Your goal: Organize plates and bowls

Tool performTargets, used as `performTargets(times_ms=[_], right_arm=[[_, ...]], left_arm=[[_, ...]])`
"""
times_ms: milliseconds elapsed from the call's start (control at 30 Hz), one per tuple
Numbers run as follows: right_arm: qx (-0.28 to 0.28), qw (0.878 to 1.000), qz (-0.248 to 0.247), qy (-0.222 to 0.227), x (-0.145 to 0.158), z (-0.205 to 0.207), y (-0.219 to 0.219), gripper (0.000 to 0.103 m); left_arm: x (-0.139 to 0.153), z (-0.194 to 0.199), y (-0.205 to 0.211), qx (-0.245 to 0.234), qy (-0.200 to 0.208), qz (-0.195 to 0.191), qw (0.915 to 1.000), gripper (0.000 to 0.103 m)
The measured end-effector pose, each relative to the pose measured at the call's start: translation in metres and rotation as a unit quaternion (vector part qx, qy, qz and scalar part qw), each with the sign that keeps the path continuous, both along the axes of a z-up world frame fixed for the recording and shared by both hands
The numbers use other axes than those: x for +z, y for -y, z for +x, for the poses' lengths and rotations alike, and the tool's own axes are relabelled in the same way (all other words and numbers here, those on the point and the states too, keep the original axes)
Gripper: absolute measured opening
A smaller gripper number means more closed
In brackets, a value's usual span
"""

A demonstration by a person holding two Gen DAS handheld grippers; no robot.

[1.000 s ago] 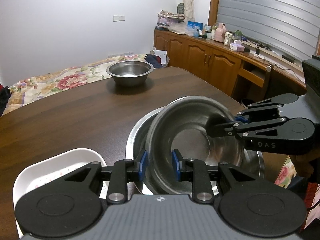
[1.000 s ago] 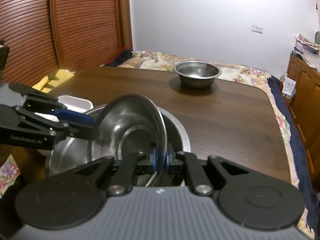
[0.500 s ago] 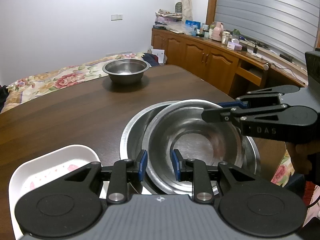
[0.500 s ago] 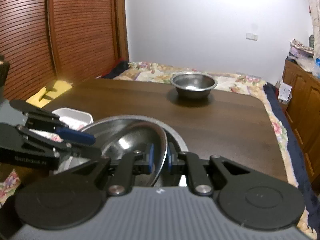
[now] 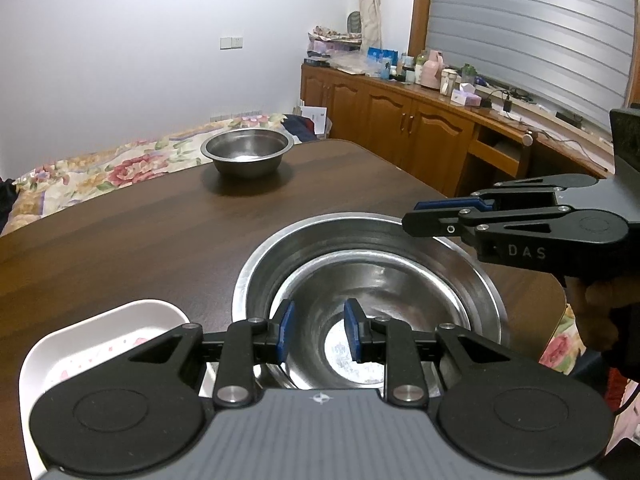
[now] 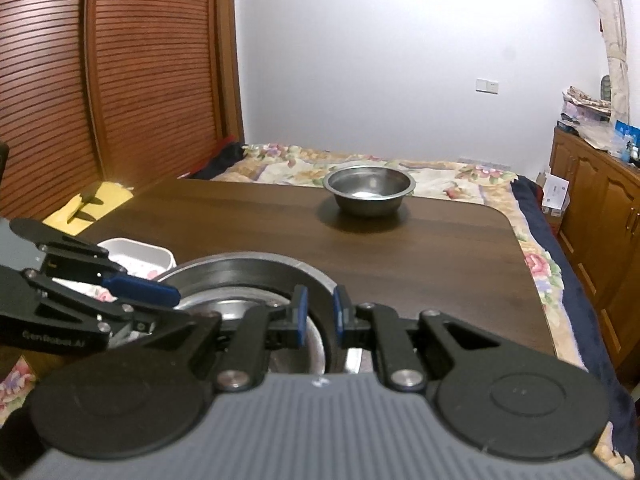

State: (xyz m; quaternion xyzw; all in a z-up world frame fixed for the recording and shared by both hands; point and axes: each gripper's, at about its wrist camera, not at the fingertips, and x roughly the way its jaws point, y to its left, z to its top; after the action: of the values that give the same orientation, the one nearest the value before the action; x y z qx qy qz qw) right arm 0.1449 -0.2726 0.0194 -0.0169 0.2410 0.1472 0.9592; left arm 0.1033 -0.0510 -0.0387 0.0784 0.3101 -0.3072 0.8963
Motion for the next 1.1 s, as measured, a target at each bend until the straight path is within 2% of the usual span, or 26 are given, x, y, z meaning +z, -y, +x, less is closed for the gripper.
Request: performTargets(times_ms=[67, 167, 233, 300, 367, 433, 500, 600, 667, 967, 1100], right_arm=[[-0.002, 1.0, 0.005, 0.0, 0.0, 0.0, 0.001, 0.014], [-0.004, 1.0, 0.011, 0.001, -0.001, -0.002, 0.002, 0.014], [-0.006, 1.0, 0.013, 0.002, -0.001, -0.003, 0.002, 0.015], [-0.009, 1.0, 0.015, 0.004, 0.0, -0.005, 0.003, 0.017], [-0.012, 1.0, 0.018, 0.008, 0.003, -0.006, 0.004, 0.046], [-0.017, 1.0, 0.018, 0.018, 0.006, -0.009, 0.005, 0.058], [-0.021, 0.999, 0.018, 0.024, 0.009, -0.01, 0.006, 0.064], [-0.028, 0.999, 0.023, 0.036, 0.014, -0.012, 0.01, 0.086], [-0.035, 0.998, 0.026, 0.047, 0.015, -0.014, 0.012, 0.101], [-0.057, 0.997, 0.037, 0.031, 0.014, -0.001, 0.023, 0.103], [-0.055, 0.997, 0.023, 0.041, 0.021, 0.012, 0.026, 0.103]], left_arm=[[0.002, -0.001, 0.001, 0.002, 0.005, 0.0, 1.0, 0.028], [0.006, -0.003, -0.001, 0.005, 0.012, -0.003, 0.9999, 0.034], [0.009, -0.004, -0.002, 0.009, 0.017, -0.005, 0.9998, 0.042], [0.013, -0.004, -0.003, 0.013, 0.025, -0.007, 0.9996, 0.056], [0.017, -0.005, -0.004, 0.017, 0.034, -0.008, 0.9993, 0.066], [0.021, -0.007, -0.005, 0.02, 0.044, -0.009, 0.9988, 0.076], [0.024, -0.008, -0.004, 0.026, 0.057, -0.007, 0.998, 0.09], [0.03, -0.01, -0.005, 0.037, 0.081, -0.006, 0.996, 0.099], [0.032, -0.011, -0.006, 0.046, 0.09, -0.012, 0.9948, 0.101], [0.042, 0.001, -0.008, 0.059, 0.091, -0.039, 0.9933, 0.101], [0.049, 0.018, -0.002, 0.051, 0.097, -0.029, 0.9935, 0.101]])
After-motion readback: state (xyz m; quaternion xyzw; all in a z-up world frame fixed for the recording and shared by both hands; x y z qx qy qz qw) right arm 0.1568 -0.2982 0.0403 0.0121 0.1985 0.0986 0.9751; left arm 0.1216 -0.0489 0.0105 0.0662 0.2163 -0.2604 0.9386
